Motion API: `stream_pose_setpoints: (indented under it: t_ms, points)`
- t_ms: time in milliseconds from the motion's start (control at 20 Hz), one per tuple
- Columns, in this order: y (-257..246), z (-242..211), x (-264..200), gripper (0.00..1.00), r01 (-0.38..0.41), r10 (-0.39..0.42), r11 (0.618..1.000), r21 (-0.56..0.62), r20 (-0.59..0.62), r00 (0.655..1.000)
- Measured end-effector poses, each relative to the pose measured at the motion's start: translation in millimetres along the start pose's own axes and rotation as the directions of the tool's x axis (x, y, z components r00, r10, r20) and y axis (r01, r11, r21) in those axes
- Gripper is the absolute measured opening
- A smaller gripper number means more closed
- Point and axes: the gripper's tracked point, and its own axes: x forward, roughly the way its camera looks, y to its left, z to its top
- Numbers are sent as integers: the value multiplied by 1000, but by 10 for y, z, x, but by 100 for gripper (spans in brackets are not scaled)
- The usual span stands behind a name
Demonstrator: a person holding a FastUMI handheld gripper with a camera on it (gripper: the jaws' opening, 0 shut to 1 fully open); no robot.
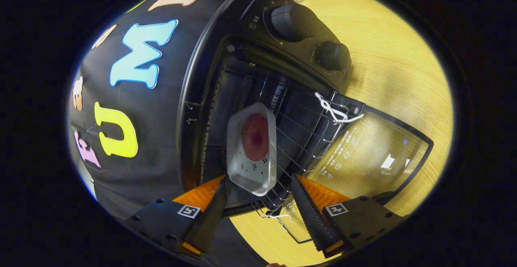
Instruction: Open the toaster oven, put the food inside, and close the toaster oven door.
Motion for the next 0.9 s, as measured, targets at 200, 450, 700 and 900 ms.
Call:
stream_pose_setpoints:
  t_ms: [200, 450, 700, 900]
  points:
    - [-26, -42, -177, 98, -2, 2, 1000, -30, 5, 1000]
    - [-112, -310, -479, 97, -10, 8, 996, -84, -24, 1000]
    - [-270, -531, -790, 97, 6, -16, 970, -244, -41, 999]
    - [-473, -663, -954, 98, 58, -86, 902, -428, -46, 995]
